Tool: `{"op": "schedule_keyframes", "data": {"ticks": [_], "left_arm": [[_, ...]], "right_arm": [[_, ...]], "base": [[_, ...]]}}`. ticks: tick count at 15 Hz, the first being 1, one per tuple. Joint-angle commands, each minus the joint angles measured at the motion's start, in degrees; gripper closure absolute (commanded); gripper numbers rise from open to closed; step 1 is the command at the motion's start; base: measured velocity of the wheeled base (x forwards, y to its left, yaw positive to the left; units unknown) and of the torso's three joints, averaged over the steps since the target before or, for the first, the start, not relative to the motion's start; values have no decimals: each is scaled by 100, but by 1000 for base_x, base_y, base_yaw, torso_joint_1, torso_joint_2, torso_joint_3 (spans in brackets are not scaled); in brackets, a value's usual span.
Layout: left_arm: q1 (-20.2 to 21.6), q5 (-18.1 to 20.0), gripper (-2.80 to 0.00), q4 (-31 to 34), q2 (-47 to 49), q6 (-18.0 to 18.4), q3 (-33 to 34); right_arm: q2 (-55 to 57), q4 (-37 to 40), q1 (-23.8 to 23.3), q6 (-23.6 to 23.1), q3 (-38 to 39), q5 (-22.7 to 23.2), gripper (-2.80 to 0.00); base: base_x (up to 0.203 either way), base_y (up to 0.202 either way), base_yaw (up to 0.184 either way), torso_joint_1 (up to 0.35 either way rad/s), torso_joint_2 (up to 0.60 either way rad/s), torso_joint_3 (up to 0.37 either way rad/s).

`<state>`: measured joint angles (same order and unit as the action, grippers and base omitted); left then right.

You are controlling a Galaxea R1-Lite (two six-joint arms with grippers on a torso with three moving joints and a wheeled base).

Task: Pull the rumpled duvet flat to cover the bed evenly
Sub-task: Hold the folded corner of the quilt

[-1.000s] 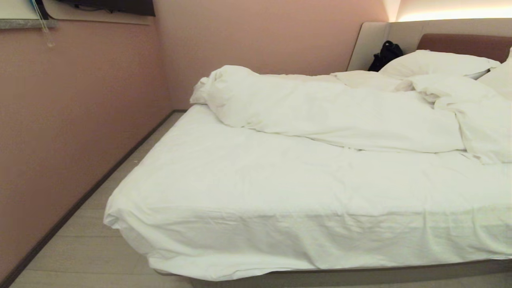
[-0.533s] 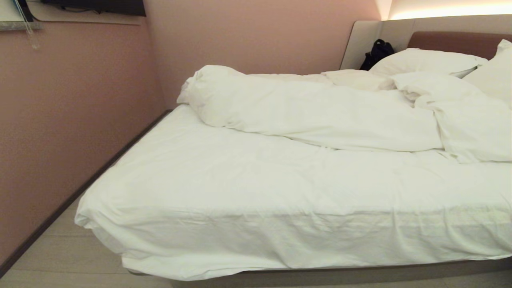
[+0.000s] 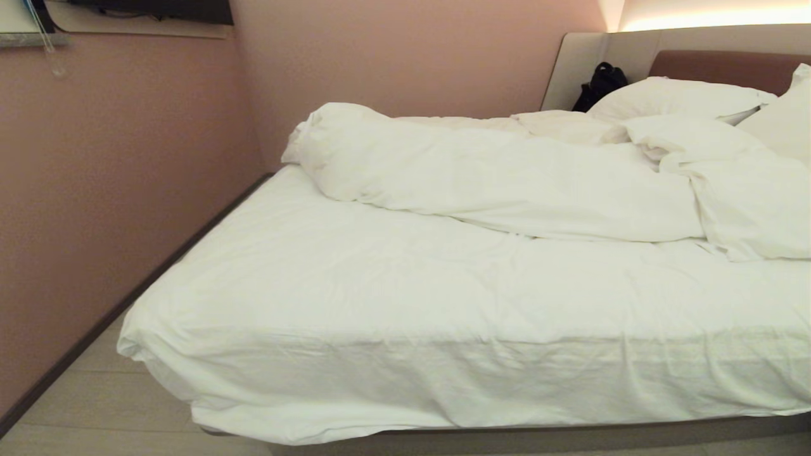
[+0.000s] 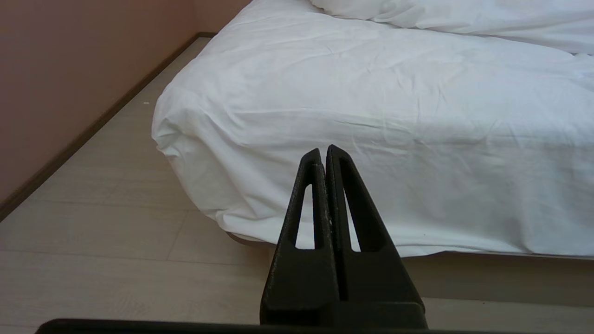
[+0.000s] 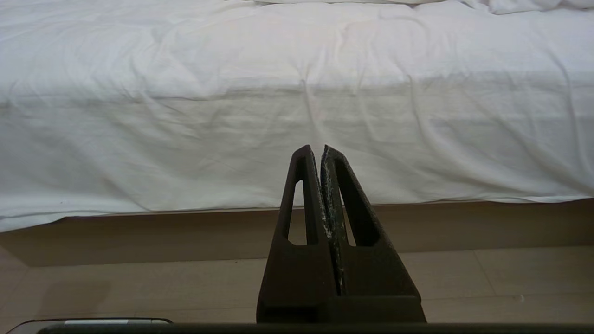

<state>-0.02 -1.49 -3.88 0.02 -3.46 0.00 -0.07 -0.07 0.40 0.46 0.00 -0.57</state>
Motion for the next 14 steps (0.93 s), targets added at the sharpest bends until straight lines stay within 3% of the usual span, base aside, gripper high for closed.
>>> {"op": "schedule_keyframes", "data": {"ticks": [1,7,14], "left_arm": [[1,-1,0,1,-2,-6,0],[2,-1,0,-8,-2,3,0],[2,-1,0,1,-2,-23,0]], "right_arm": [[7,-1,-4,-2,0,-4,0],[7,-1,3,-2,0,-4,0],[7,-1,-4,-2,0,-4,0]], "base": [[0,0,0,0,0,0],[0,0,0,0,0,0],[160,0,1,4,3,1]]}}
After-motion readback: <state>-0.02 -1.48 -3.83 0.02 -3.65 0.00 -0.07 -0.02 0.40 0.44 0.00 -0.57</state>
